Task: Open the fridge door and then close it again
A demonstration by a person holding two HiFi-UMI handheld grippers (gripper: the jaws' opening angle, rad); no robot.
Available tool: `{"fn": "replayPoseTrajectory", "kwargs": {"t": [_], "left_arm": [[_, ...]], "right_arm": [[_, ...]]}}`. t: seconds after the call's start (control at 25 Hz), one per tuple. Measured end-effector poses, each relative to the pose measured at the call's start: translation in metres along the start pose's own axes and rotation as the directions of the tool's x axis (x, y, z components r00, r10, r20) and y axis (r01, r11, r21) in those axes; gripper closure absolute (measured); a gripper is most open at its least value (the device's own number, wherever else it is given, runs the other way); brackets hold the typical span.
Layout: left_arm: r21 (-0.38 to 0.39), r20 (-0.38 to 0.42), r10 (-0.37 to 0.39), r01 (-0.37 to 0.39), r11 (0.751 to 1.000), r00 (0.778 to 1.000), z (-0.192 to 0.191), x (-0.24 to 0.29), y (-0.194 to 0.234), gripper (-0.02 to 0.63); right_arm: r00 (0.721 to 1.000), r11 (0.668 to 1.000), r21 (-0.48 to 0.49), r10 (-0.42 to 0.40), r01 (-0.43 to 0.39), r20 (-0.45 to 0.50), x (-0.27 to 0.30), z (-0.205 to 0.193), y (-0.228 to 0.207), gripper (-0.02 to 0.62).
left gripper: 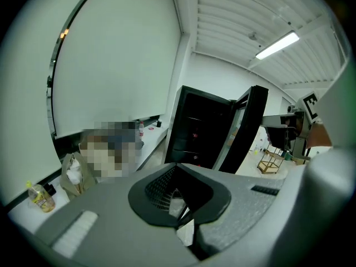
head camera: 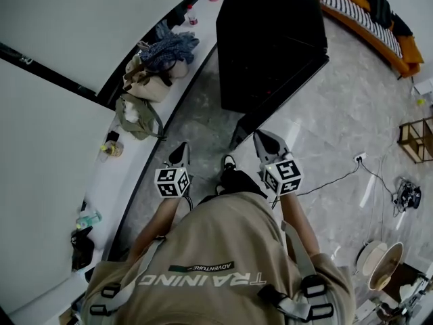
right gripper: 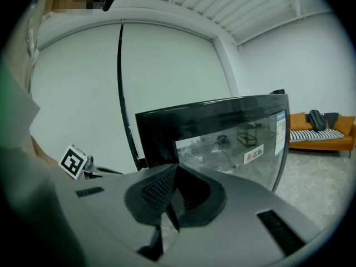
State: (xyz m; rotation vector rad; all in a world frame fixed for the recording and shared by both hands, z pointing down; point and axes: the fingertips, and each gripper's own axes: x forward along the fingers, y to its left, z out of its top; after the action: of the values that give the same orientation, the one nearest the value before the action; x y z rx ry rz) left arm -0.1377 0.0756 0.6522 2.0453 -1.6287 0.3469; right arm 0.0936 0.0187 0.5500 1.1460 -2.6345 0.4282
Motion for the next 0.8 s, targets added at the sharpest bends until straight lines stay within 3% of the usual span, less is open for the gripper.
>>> {"fn": "replayPoseTrajectory", "kwargs": {"t": [0.4, 0.8], "left_arm": [[0.031, -0.023, 0.043, -0.043, 0.999, 0.999, 0.035, 0.030, 0.013, 0.606], [-0.006, -0.023, 0.125, -0.125, 0.992, 0.992, 0.058, 0.047, 0.034, 0.606]], "right_arm": [[0.989, 0.984, -0.096, 0.150, -0.150, -0.017, 0.050, 0.018, 0.007, 0.600], [0.962, 0.954, -0.122, 0.273, -0.272, -0.014, 0.100, 0.034, 0.003, 0.600]]}}
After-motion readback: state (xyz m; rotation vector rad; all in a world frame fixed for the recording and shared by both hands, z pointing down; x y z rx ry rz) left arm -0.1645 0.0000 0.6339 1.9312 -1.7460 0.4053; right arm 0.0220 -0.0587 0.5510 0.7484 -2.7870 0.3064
